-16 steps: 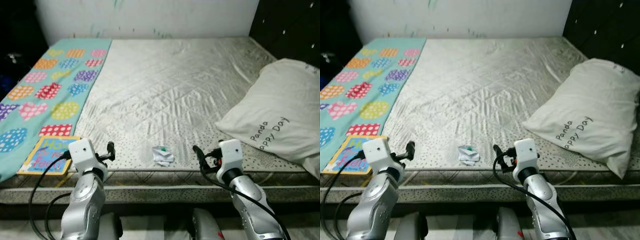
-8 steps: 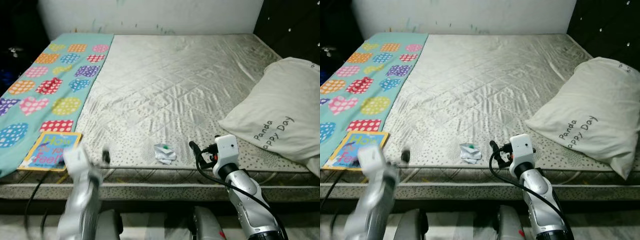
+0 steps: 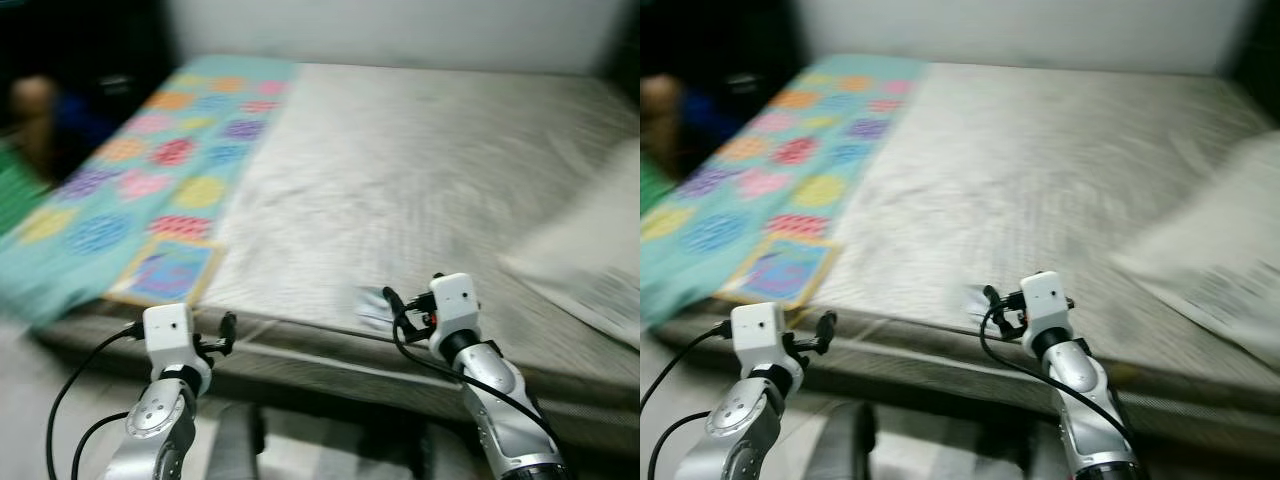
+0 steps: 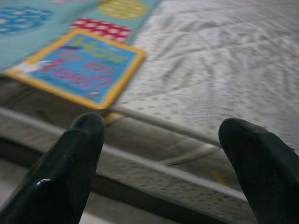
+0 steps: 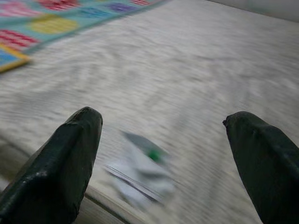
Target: Clean up the room
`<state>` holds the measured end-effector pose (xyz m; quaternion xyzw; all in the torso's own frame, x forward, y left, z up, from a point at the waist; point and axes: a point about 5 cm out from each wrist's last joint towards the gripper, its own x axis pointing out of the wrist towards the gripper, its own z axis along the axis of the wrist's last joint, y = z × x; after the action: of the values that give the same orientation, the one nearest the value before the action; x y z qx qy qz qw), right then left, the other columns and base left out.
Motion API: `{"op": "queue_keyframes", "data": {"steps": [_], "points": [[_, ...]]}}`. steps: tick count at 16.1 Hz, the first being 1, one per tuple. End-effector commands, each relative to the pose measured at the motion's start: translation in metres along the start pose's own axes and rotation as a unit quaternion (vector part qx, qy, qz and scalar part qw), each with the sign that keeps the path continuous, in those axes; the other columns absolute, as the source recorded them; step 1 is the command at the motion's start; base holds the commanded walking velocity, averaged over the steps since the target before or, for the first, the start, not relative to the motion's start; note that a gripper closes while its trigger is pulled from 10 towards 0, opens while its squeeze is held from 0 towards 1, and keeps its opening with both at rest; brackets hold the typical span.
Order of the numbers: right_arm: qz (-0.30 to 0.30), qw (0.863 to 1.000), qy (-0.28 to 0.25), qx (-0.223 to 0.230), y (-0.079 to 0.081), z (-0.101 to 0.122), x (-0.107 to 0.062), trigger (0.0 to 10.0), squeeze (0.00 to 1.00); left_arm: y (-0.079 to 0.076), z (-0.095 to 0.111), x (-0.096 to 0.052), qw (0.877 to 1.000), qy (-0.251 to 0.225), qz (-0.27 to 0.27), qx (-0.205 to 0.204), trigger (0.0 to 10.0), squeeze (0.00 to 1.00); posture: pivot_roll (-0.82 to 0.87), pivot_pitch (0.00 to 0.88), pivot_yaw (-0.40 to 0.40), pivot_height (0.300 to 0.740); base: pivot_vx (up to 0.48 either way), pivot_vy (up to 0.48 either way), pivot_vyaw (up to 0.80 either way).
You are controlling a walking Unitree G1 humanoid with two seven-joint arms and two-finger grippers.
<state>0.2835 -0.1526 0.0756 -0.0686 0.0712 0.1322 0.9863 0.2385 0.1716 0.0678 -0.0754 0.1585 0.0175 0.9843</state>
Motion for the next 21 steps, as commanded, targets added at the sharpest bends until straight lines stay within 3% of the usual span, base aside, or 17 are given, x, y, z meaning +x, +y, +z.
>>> {"op": "queue_keyframes", "data": {"steps": [1,8,13,17,21], "points": [[0.002,1.000,-0.006,-0.004,-0.001,0.002,0.001,10.0,0.00,-0.005,0.004,0.000,1.000,-0.005,-0.015,0.007,10.0,0.00,-0.09,0.000,0.012,0.575,0.000,0.000,0.51],[-0.033,0.999,0.011,0.002,-0.002,0.004,0.016,10.0,0.00,0.006,0.009,0.003,1.000,-0.001,-0.013,0.025,10.0,0.00,-0.07,0.000,0.011,0.575,0.000,0.000,0.00],[0.007,0.995,0.102,-0.006,0.033,-0.022,0.028,10.0,0.00,0.007,0.001,-0.008,0.999,0.022,-0.023,0.038,10.0,0.00,-0.04,0.000,0.028,0.575,0.000,0.000,0.00],[0.001,0.994,0.108,0.006,0.047,-0.027,0.027,10.0,0.00,0.005,-0.005,-0.022,0.998,0.036,-0.030,0.037,10.0,0.00,-0.02,0.042,0.039,0.575,0.000,0.000,0.00],[-0.021,0.995,0.100,0.024,0.050,-0.031,0.021,10.0,0.00,-0.002,-0.010,-0.036,0.998,0.049,-0.035,0.032,10.0,0.00,0.01,0.073,0.036,0.575,0.000,0.000,0.00]]}}
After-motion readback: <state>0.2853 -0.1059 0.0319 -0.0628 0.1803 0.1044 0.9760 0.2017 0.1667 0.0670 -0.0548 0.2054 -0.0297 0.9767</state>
